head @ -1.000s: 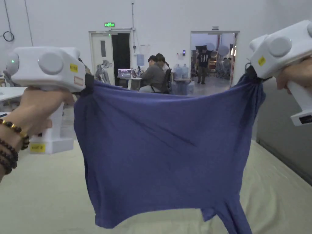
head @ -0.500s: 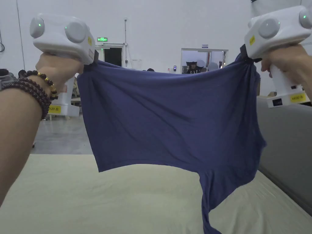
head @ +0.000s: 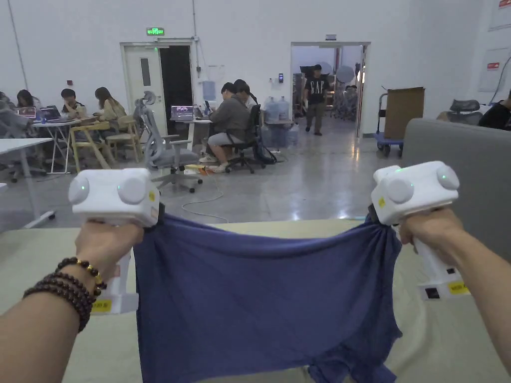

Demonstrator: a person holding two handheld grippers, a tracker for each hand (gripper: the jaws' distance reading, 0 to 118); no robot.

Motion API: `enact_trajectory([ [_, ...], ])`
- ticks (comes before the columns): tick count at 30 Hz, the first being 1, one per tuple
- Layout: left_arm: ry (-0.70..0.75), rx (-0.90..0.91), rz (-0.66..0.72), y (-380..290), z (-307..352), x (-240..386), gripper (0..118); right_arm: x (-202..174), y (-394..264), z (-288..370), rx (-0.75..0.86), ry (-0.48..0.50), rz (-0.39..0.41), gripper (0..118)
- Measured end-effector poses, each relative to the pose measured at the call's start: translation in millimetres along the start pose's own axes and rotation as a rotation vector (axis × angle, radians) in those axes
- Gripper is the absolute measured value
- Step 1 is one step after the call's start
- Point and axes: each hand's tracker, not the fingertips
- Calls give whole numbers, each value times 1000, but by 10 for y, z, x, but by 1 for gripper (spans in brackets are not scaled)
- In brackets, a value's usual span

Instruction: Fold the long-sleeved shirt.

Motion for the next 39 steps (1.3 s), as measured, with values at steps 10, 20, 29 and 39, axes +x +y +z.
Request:
enact_trajectory([
  [10, 2, 26, 1, -478, 280, -60, 2, 65, -569, 400, 9, 51, -103, 0],
  [20, -97, 11, 15, -2585, 1269, -344, 2, -264, -2605, 1641, 52, 103, -137, 0],
  [29, -160, -453, 13, -4828, 1594, -550, 2, -701, -4635, 1791, -425, 118, -13, 0],
  [39, -161, -361, 52, -4871, 1818, -522, 12, -779, -4823, 1990, -443, 120, -20, 21],
])
